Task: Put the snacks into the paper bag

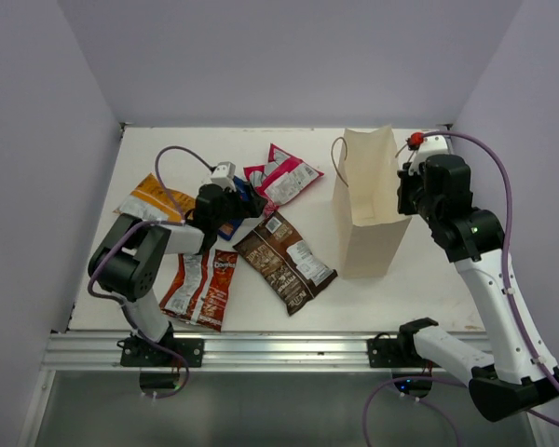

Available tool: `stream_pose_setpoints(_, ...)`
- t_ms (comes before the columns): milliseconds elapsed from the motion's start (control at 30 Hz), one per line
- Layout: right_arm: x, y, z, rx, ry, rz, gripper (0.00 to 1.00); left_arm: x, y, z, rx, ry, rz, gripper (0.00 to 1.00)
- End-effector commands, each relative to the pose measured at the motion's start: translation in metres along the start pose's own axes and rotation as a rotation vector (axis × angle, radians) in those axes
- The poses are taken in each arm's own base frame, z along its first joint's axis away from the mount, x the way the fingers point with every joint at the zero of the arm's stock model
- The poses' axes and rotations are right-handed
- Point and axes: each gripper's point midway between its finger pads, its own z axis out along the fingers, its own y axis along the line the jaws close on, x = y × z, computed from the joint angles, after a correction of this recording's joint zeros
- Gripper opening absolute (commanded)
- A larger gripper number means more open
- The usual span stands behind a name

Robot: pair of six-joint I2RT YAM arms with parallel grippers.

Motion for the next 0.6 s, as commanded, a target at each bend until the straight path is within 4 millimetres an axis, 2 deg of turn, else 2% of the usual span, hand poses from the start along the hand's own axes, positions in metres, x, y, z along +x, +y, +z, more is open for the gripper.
stream_pose_setpoints(0, -0.006, 0.002, -0.004, -0.014, -0.031, -0.013, 0.00, -0.019, -0.020, 0.014, 0.111, -0.081, -0.024, 0.94)
stream_pose_setpoints(100, -0.005, 0.002, -0.003, -0.012, -0.027, -0.014, 0.00, -0.010, -0.021, 0.023, 0.139, -0.068, -0.026, 0.94)
stream_pose_setpoints(267, -0.004, 0.003, -0.002, -0.013, -0.024, -0.017, 0.00, -0.011, -0.026, 0.034, 0.177, -0.086, -0.049, 0.94)
stream_pose_setpoints(333, -0.004, 0.003, -0.002, -0.014, -0.024, -0.018, 0.00, -0.012, -0.026, 0.041, 0.180, -0.082, -0.051, 0.94)
stream_pose_setpoints(367, -0.004, 0.003, -0.002, -0.016, -0.024, -0.018, 0.00, -0.004, -0.023, 0.046, 0.172, -0.064, -0.055, 0.94)
stream_pose_setpoints(433, -0.003, 0.004, -0.001, -0.018, -0.018, -0.023, 0.00, -0.006, -0.024, 0.054, 0.179, -0.069, -0.055, 0.92)
stream_pose_setpoints(467, -0.004, 0.005, -0.002, -0.021, -0.023, -0.024, 0.00, 0.002, -0.020, 0.059, 0.175, -0.049, -0.058, 0.88)
stream_pose_setpoints(500, -0.004, 0.005, -0.001, -0.018, -0.020, -0.025, 0.00, -0.002, -0.022, 0.063, 0.182, -0.055, -0.056, 0.78)
stream_pose_setpoints(567, -0.004, 0.004, -0.002, -0.015, -0.023, -0.024, 0.00, 0.006, -0.018, 0.070, 0.174, -0.033, -0.053, 0.71)
